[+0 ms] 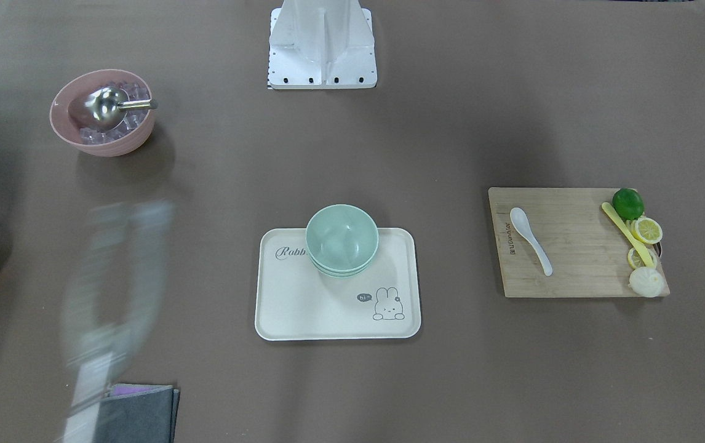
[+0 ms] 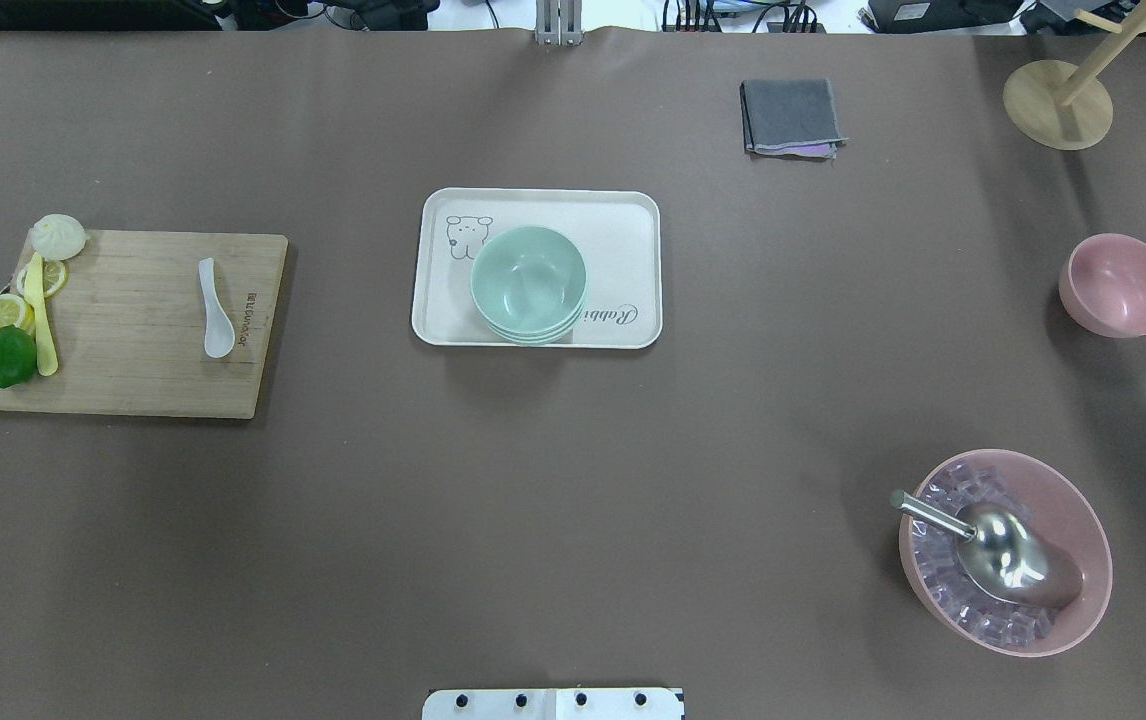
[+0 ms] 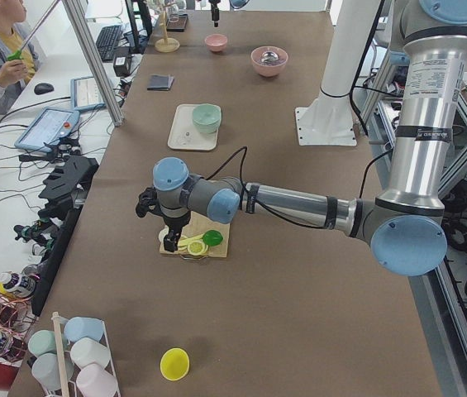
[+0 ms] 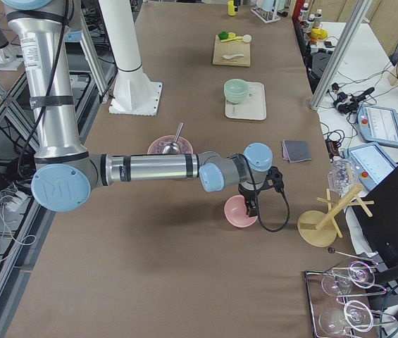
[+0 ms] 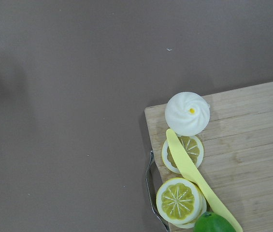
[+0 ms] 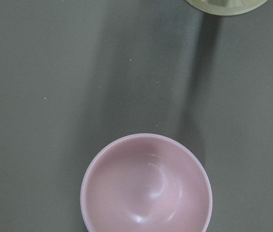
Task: Stack pink bowl on green and place spoon
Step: 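Move the right gripper toward the pink bowl farther from the robot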
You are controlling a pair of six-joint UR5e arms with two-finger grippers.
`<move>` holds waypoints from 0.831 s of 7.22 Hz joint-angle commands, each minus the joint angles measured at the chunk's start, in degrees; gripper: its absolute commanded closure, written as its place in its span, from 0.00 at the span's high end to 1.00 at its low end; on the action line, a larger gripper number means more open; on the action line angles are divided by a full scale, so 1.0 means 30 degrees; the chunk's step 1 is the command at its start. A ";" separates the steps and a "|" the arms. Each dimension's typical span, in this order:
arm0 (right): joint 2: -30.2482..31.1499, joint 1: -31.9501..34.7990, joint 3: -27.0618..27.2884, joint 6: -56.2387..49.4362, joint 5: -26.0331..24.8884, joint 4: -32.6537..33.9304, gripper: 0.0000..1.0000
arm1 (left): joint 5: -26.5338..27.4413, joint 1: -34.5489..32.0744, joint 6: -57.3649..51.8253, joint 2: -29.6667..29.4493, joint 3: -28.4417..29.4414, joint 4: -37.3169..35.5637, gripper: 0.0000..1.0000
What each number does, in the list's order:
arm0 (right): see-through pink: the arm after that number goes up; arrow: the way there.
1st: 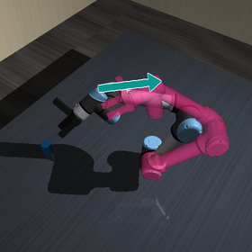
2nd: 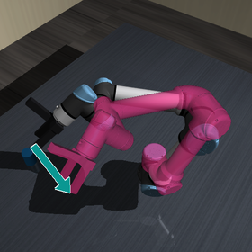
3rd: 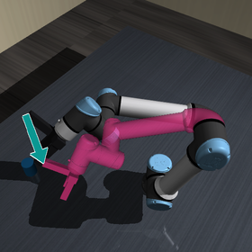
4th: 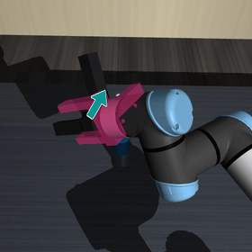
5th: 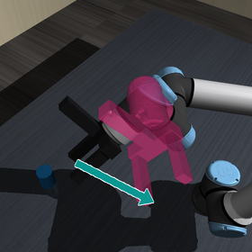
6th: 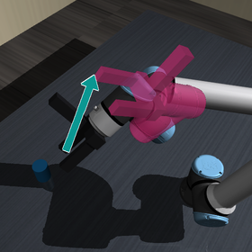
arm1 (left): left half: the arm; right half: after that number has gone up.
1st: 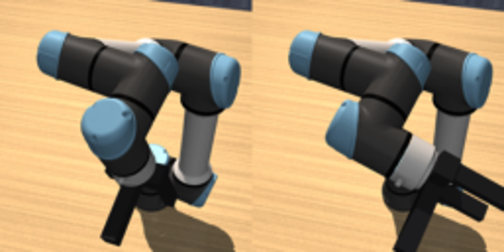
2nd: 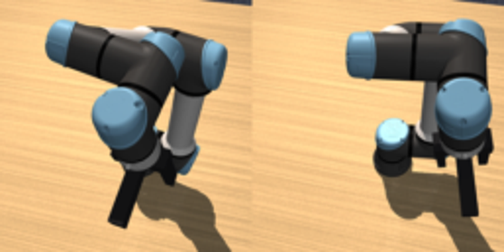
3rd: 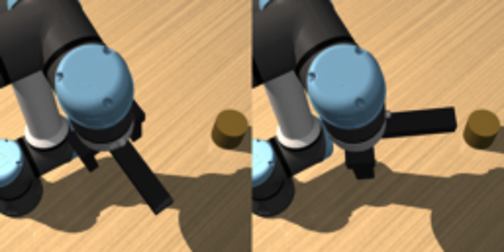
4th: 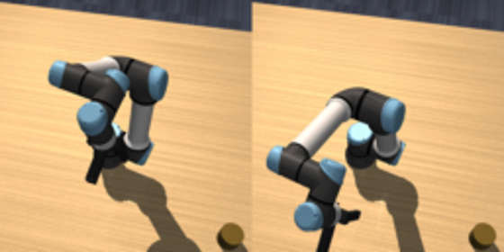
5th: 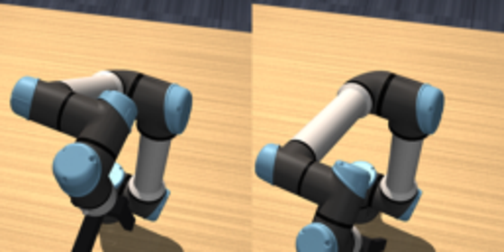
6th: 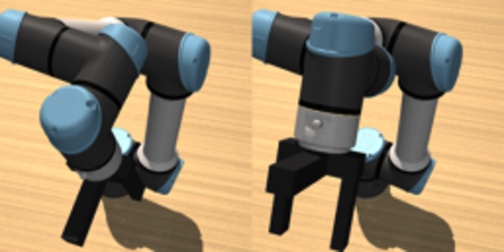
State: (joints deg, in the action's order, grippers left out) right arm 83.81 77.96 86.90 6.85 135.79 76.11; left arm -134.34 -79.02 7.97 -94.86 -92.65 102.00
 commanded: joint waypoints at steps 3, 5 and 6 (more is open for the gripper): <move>0.0101 0.0000 0.0068 0.0000 0.0000 -0.0058 1.00 | 0.0131 0.0062 0.0068 0.0827 -0.0348 0.0423 0.98; 0.0160 -0.0116 -0.0078 0.0264 -0.0087 -0.0205 1.00 | 0.0103 0.0062 0.0596 0.0830 -0.0347 0.0483 0.98; 0.0160 -0.0233 -0.0137 0.0293 -0.0407 -0.0176 1.00 | 0.0103 0.0062 0.0596 0.0830 -0.0376 0.0571 0.98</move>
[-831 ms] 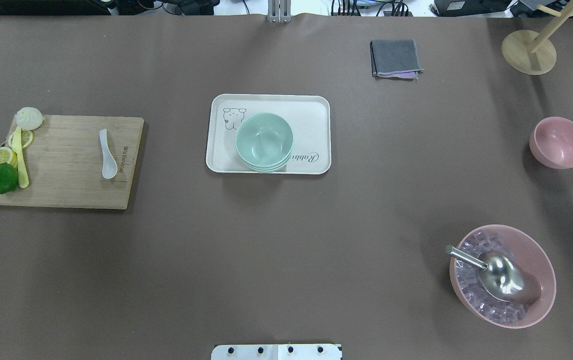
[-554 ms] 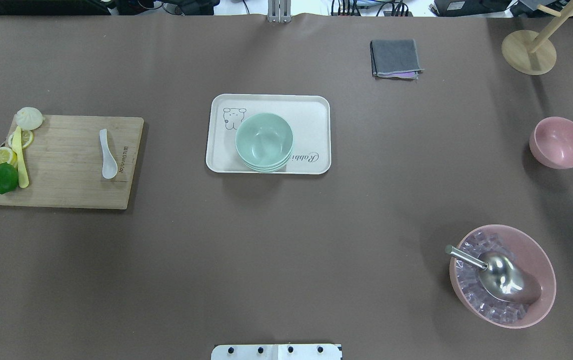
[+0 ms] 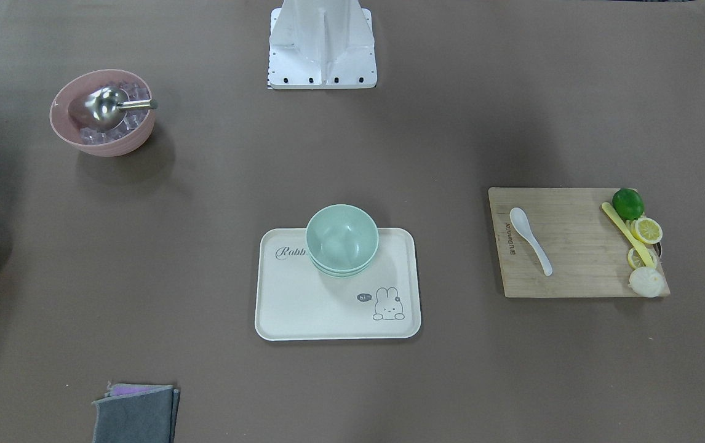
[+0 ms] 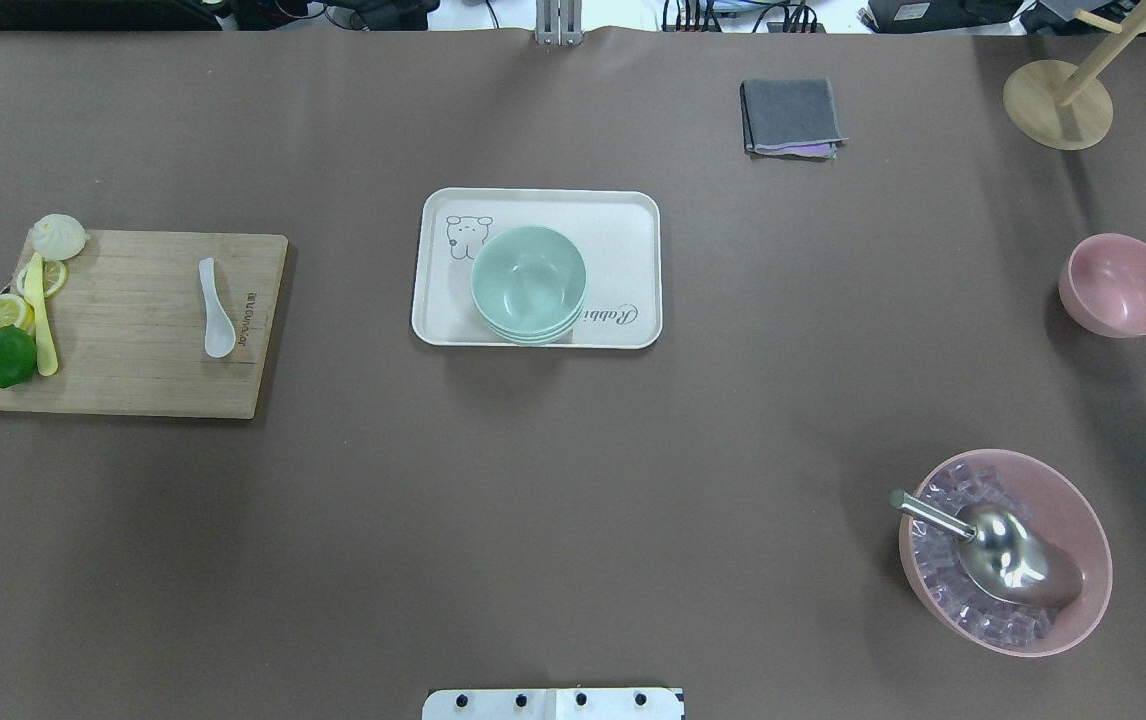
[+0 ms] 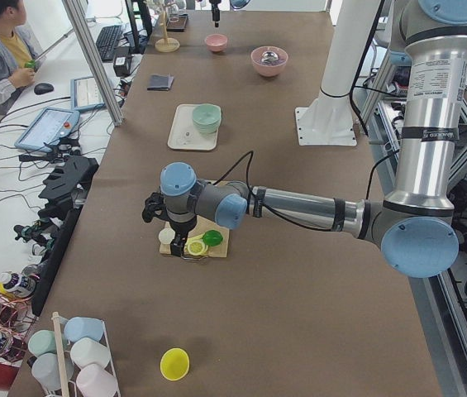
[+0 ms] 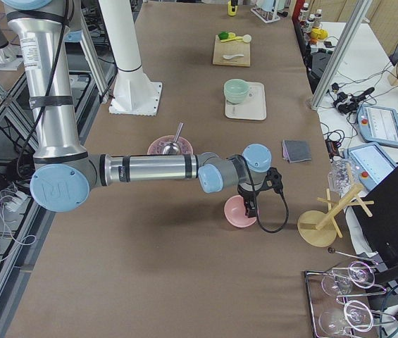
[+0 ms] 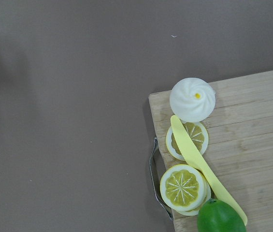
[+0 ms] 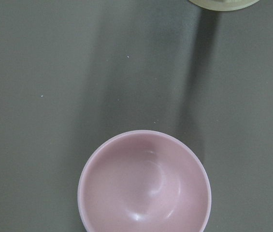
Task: Stack pink bowl on green and place spoon
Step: 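Move the right gripper toward the pink bowl farther from the robot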
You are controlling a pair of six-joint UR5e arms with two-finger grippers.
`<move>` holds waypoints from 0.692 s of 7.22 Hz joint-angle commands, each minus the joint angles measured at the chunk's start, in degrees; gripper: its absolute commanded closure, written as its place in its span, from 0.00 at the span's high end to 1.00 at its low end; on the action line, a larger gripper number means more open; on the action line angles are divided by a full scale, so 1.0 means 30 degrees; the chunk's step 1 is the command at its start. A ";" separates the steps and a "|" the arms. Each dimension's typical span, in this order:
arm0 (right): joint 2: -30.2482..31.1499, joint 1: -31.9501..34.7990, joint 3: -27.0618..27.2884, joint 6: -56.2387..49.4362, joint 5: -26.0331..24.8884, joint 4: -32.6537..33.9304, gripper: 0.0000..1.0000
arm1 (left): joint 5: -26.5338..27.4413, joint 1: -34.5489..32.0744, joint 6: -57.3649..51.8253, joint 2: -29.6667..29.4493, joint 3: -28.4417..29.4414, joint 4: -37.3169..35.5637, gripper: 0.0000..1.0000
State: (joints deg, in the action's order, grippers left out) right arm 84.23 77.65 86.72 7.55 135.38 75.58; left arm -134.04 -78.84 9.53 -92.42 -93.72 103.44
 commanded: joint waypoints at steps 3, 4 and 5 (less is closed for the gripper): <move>-0.0040 -0.0511 -0.1042 0.0121 -0.0450 -0.0175 1.00 | -0.0028 0.0001 0.0047 0.0014 0.0008 0.0090 0.98; -0.0040 -0.0540 -0.1624 0.0121 -0.0479 -0.0262 1.00 | -0.0086 0.0059 0.0047 -0.0015 0.0008 0.0090 0.98; -0.0243 -0.0657 -0.2964 0.0121 -0.0479 -0.1191 1.00 | -0.0087 0.0060 0.0047 -0.0015 0.0008 0.0090 0.98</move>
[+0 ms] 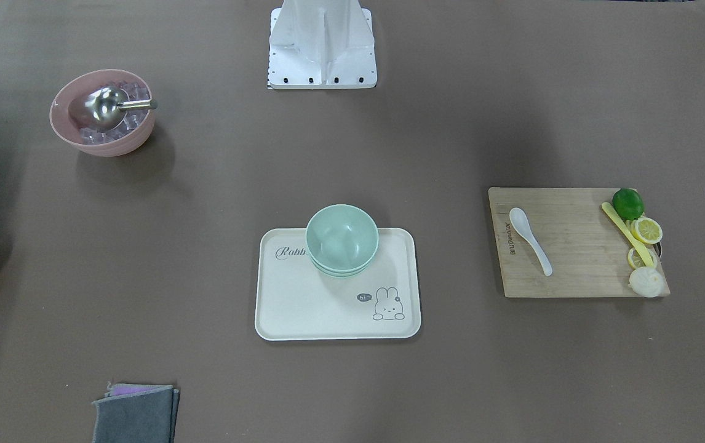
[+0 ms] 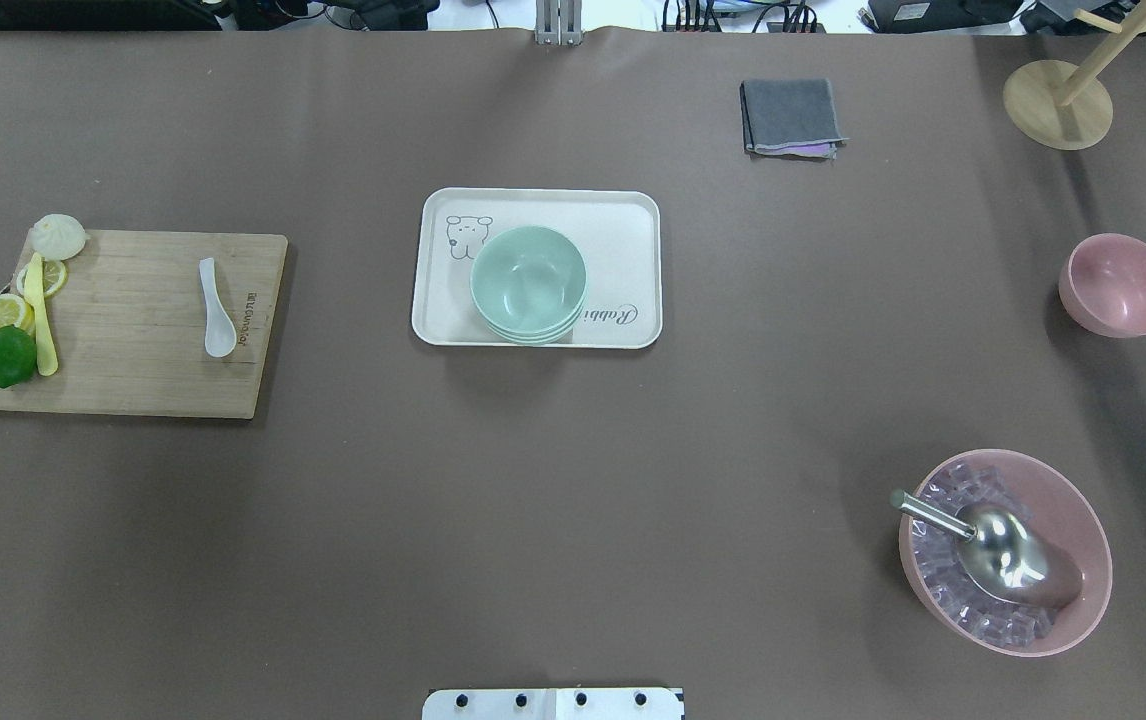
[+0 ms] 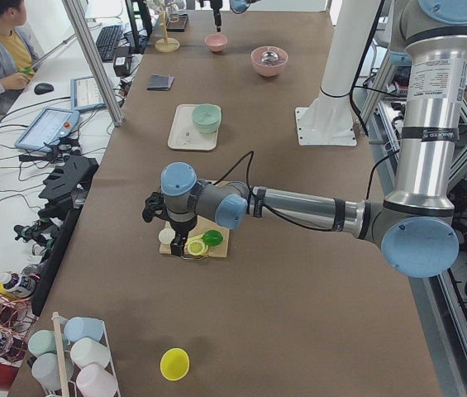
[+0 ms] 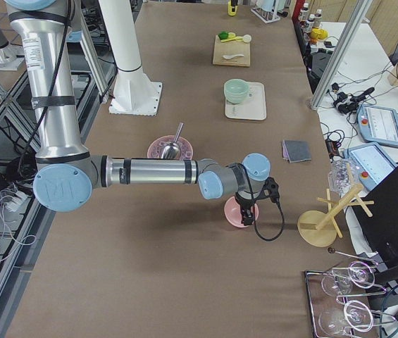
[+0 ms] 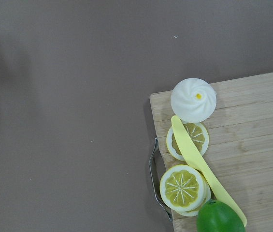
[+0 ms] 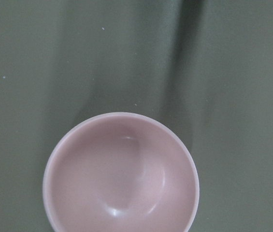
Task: Stack pink bowl on green and place spoon
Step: 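Move the right gripper toward the pink bowl farther from the robot, then grasp the pink bowl rim with right gripper while left reaches for spoon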
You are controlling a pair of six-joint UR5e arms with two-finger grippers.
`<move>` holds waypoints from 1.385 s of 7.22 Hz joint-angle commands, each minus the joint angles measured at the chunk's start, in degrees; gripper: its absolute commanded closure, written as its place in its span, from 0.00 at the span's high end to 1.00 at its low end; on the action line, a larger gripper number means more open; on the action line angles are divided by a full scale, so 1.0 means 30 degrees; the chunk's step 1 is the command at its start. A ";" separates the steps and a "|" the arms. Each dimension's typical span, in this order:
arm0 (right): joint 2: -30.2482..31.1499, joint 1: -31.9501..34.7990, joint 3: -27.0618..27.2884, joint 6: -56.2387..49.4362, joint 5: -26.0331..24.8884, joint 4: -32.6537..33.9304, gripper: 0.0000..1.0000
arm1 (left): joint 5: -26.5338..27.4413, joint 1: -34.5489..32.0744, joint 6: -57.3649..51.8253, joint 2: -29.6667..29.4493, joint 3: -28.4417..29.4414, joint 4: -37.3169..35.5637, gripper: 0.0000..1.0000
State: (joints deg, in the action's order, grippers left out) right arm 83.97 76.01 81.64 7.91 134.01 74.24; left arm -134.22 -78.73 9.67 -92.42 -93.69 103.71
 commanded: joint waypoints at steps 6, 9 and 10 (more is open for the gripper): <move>-0.0743 -0.0931 -0.3334 0.2023 -0.0022 -0.1660 0.19 | -0.0054 -0.0037 -0.0001 0.0015 -0.0029 0.0175 0.98; -0.1702 -0.0902 -0.3073 0.2343 0.0327 -0.1602 0.00 | -0.0084 0.0166 0.1450 -0.0188 0.0117 0.0147 0.97; -0.3217 -0.0901 -0.3013 0.4114 0.0852 -0.1369 0.00 | -0.0113 0.1009 0.4364 -0.0885 0.0031 0.0437 0.97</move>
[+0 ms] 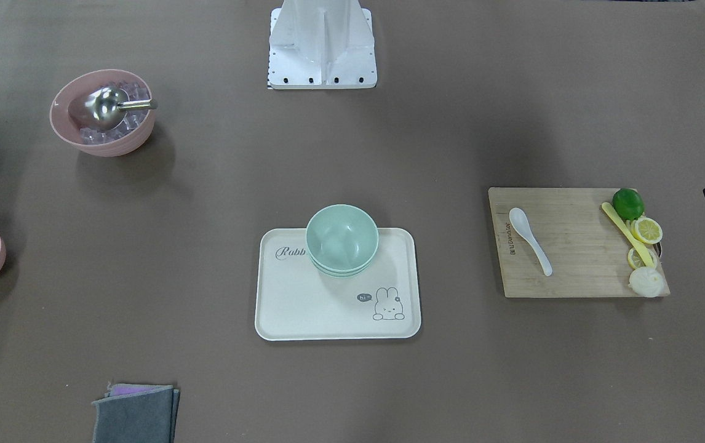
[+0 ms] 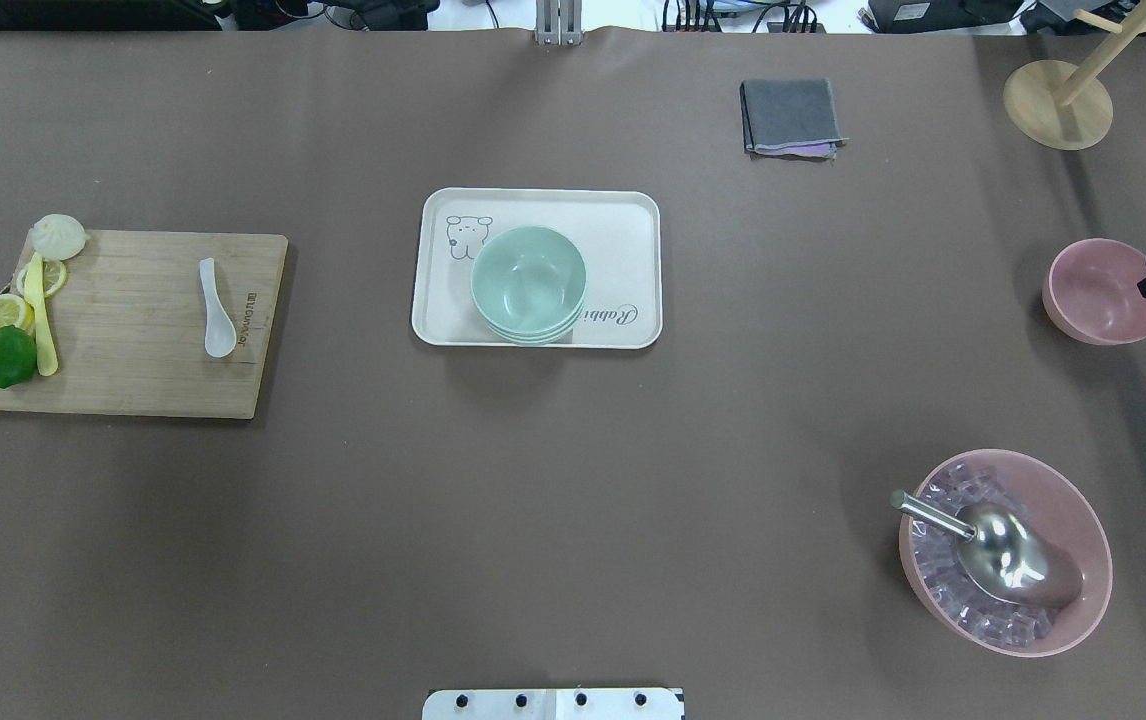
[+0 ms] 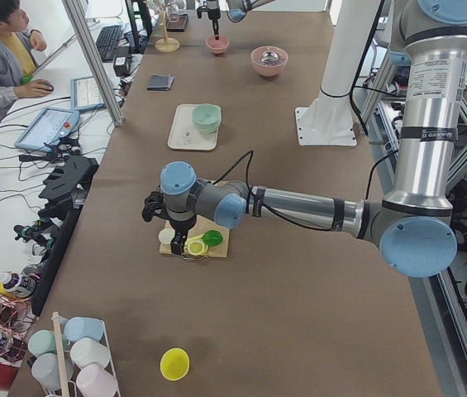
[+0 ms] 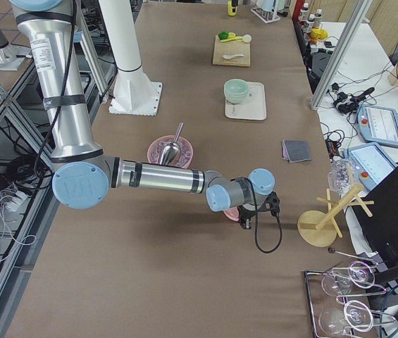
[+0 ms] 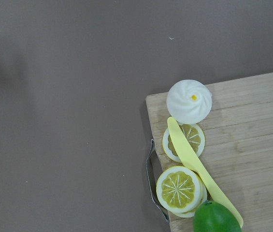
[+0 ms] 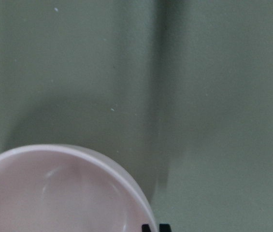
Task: Stack pink bowl on green and place spoon
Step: 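Grasp the pink bowl rim with right gripper while left reaches for spoon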
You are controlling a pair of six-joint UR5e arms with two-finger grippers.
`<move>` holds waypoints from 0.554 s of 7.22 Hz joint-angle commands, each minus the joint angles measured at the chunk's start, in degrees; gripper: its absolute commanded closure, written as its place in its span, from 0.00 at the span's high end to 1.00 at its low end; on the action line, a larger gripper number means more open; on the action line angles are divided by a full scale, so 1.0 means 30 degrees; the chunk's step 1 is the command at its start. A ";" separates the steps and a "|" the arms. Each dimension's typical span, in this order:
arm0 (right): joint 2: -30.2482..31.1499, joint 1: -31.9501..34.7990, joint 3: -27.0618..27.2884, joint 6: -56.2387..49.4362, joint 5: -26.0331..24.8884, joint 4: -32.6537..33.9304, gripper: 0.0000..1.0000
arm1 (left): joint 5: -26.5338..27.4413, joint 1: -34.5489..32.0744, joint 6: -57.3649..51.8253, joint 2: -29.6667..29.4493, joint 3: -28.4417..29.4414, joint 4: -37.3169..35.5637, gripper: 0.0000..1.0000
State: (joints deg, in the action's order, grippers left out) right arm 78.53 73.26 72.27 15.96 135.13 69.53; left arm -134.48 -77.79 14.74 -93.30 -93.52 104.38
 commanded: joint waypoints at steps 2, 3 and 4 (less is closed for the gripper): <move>-0.2501 -0.0335 0.1649 0.5327 0.1975 0.0201 0.00 | 0.0236 0.3677 0.9381 -0.2640 0.0031 0.0976 0.97; -0.2764 -0.1411 0.3111 0.8246 0.1978 0.0201 0.00 | 0.0354 0.4997 1.2110 -0.3781 0.0264 0.0979 0.95; -0.3260 -0.2147 0.4083 1.0595 0.2007 0.0230 0.00 | 0.1197 0.6055 1.3674 -0.4315 0.0266 0.0979 0.92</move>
State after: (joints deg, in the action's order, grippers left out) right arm 70.40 69.67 80.39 38.52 140.81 70.13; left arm -133.00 -64.04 47.90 -103.42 -92.98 107.14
